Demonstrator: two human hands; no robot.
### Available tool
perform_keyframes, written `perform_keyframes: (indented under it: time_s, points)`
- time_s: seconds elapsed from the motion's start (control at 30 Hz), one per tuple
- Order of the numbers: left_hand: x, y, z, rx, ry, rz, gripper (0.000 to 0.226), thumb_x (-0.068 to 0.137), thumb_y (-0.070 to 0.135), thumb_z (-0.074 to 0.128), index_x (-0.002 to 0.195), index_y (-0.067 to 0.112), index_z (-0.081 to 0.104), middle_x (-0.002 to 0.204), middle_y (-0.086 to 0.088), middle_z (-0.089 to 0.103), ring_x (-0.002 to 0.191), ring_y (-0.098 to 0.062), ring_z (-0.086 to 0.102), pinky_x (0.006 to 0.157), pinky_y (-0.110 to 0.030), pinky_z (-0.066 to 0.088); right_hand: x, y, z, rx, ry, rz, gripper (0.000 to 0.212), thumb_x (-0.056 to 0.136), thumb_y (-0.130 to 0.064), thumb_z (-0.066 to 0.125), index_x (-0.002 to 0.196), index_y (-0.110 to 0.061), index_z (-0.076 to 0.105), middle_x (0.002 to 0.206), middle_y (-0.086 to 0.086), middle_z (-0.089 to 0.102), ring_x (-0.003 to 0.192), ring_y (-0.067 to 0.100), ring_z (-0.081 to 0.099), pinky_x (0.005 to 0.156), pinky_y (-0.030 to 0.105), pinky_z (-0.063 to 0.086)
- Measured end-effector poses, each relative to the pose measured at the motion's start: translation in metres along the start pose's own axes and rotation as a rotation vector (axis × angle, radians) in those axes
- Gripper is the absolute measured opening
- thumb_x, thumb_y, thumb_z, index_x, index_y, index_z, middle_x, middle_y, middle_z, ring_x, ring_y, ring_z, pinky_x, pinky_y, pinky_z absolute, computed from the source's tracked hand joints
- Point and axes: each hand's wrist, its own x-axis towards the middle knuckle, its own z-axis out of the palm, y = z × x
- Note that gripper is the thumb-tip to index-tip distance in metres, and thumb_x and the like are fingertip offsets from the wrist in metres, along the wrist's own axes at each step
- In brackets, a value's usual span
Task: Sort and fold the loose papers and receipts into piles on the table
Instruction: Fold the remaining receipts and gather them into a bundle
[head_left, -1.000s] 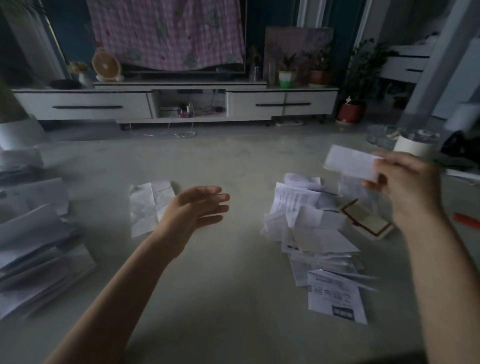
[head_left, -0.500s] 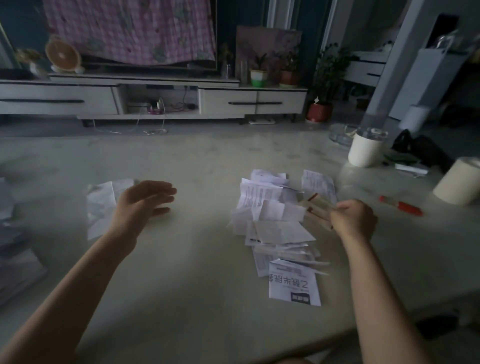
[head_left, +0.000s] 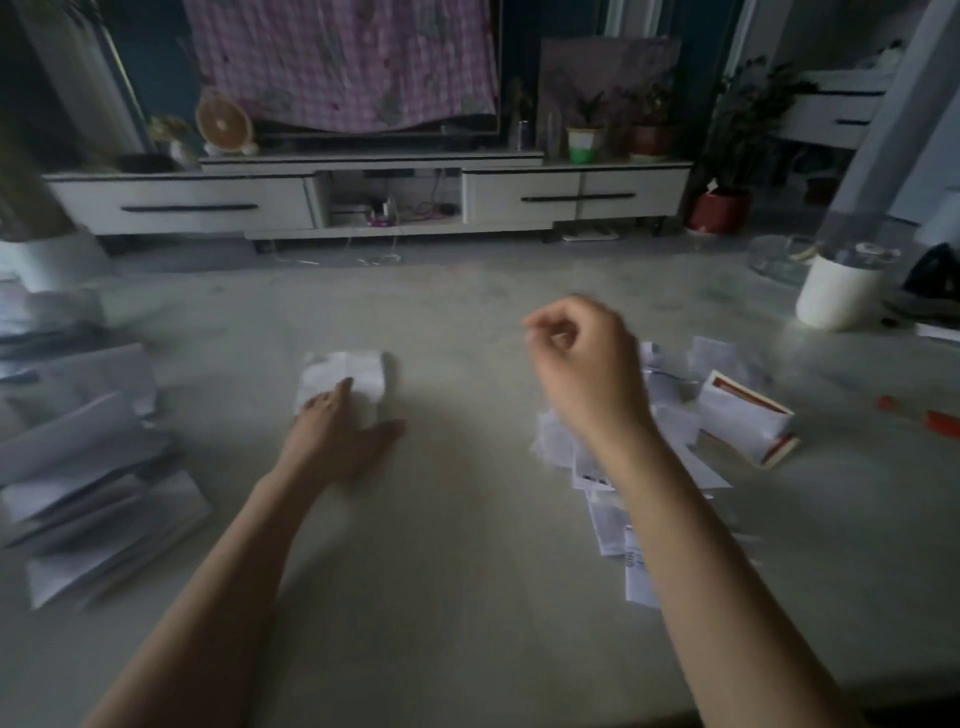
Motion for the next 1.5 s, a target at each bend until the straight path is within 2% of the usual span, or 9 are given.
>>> perform_keyframes:
  time_s: [0.17,0.27,0.47,0.67,0.77,0.93,1.07,1.23,1.5]
  points:
    - [-0.009,0.019,0.0,-0.15,0.157,0.18,0.023,0.086,0.007,0.054,0.104,0.004,0.067,0.104,-0.023,0.067,0.098,-0.04,0.061,0.074,-0.037,0.045,-0.027,0.0,0.037,0.077,-0.32,0.061,0.013,0.086,-0.007,0.055,0.091,-0.012,0.066,0.088,0.0,0.064,0.083,0.012,0.058,0.067,0.014,0.04]
    - [-0.011,0.027,-0.011,-0.387,0.295,0.157,0.017,0.09,0.009,0.054,0.09,0.004,0.071,0.087,-0.015,0.071,0.084,-0.032,0.065,0.067,-0.033,0.045,-0.03,0.016,0.044,0.162,-0.399,0.205,0.022,0.086,-0.013,0.061,0.108,-0.013,0.06,0.103,0.001,0.063,0.103,0.017,0.06,0.088,0.023,0.046]
    - [-0.036,0.056,-0.043,-1.33,-0.203,0.125,0.018,0.091,0.008,0.05,0.081,0.011,0.064,0.067,0.001,0.07,0.062,-0.01,0.066,0.058,-0.023,0.054,-0.024,0.016,0.031,0.463,-0.403,0.233,0.081,0.081,-0.034,0.066,0.146,-0.022,0.02,0.151,-0.005,0.026,0.139,0.01,0.024,0.11,0.024,0.024]
    - [-0.042,0.064,-0.039,-1.397,-0.406,0.186,0.029,0.085,0.011,0.048,0.077,0.01,0.075,0.082,-0.007,0.073,0.074,-0.016,0.069,0.072,-0.029,0.056,-0.02,0.02,0.027,0.519,-0.434,0.285,0.046,0.079,-0.018,0.072,0.12,-0.017,0.053,0.115,0.0,0.063,0.107,0.012,0.059,0.08,0.013,0.048]
    - [-0.043,0.064,-0.04,-1.33,-0.288,0.212,0.019,0.086,0.016,0.049,0.089,0.009,0.067,0.077,0.002,0.072,0.071,-0.011,0.066,0.065,-0.022,0.053,-0.021,0.019,0.028,0.567,-0.38,0.318,0.02,0.081,-0.009,0.069,0.099,-0.016,0.061,0.094,0.003,0.067,0.085,0.012,0.062,0.065,0.01,0.048]
    - [-0.03,0.051,-0.047,-1.341,0.095,0.128,0.025,0.088,0.027,0.053,0.111,0.018,0.056,0.109,0.001,0.065,0.102,-0.012,0.062,0.085,-0.028,0.052,-0.017,0.024,0.026,0.658,-0.289,0.391,0.013,0.083,-0.005,0.066,0.092,-0.013,0.063,0.094,0.008,0.069,0.093,0.023,0.065,0.086,0.034,0.051]
    - [-0.037,0.059,-0.042,-1.295,-0.303,0.087,0.052,0.078,0.049,0.045,0.111,0.011,0.057,0.099,-0.003,0.068,0.094,-0.018,0.066,0.08,-0.032,0.054,-0.014,0.025,0.024,0.726,-0.271,0.433,0.014,0.083,-0.002,0.064,0.094,-0.011,0.062,0.094,0.01,0.069,0.093,0.025,0.064,0.092,0.039,0.048]
    - [-0.043,0.063,-0.036,-1.164,-0.206,0.122,0.012,0.085,0.006,0.057,0.094,0.009,0.065,0.089,-0.005,0.07,0.089,-0.024,0.066,0.08,-0.04,0.056,-0.016,0.027,0.025,0.683,-0.268,0.433,0.017,0.083,-0.004,0.065,0.1,-0.006,0.063,0.098,0.013,0.07,0.095,0.028,0.065,0.091,0.04,0.049]
    - [-0.044,0.063,-0.03,-1.135,-0.214,0.18,0.022,0.087,-0.005,0.054,0.086,0.013,0.065,0.077,0.002,0.071,0.074,-0.014,0.067,0.066,-0.03,0.059,-0.018,0.033,0.023,0.6,-0.318,0.472,0.02,0.084,-0.001,0.057,0.076,-0.019,0.058,0.08,0.002,0.065,0.079,0.019,0.059,0.07,0.031,0.043]
